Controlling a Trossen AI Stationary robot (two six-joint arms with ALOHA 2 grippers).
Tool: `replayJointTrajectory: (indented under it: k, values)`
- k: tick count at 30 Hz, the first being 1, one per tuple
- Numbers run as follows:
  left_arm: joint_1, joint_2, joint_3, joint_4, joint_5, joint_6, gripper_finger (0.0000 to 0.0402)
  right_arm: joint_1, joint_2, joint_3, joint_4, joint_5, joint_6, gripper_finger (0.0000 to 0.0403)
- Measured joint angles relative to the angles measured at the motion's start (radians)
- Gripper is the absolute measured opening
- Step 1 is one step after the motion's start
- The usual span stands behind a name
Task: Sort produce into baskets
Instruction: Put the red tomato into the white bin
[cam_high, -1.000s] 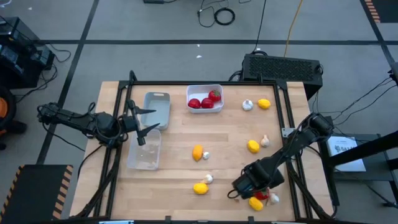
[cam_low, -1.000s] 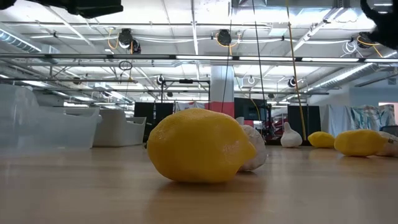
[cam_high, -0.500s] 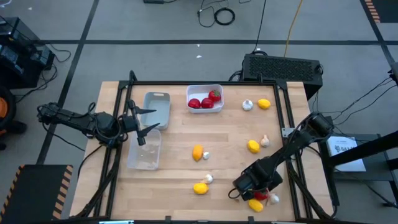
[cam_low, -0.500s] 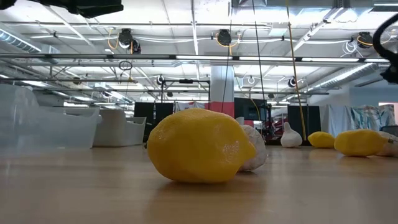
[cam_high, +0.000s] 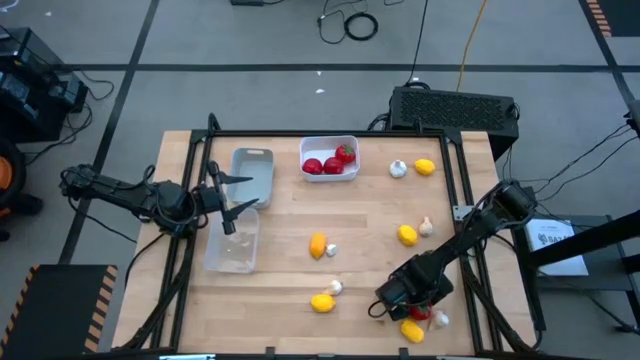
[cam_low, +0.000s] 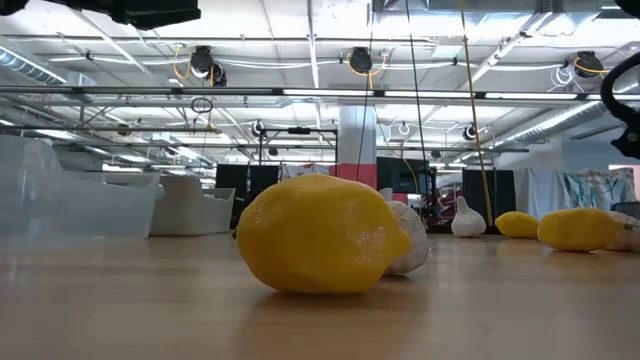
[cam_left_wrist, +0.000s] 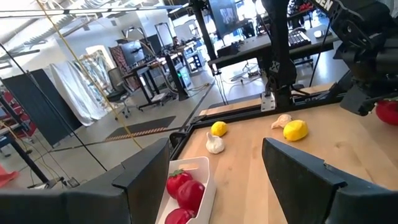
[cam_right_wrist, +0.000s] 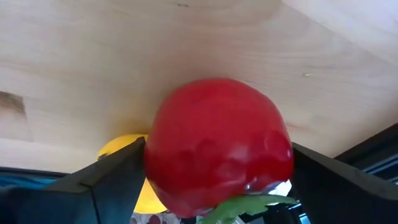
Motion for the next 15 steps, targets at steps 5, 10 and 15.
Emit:
replayJointTrajectory:
  k: [5,10,15]
  values:
    - [0.0,0.0,0.0,0.0,0.0,0.0,0.0264,-0.019,0.0,0.0,0.001,0.001,-0.061,0.0318]
    - [0.0,0.0,0.0,0.001,0.0,0.001,0.0264,-0.063,-0.001,0.004,-0.002,0.021,-0.172,0.0296]
    - [0.0,0.0,0.0,0.011,0.0,0.001,0.0264,-0.138,-0.002,0.027,-0.018,0.106,-0.323,0.0299]
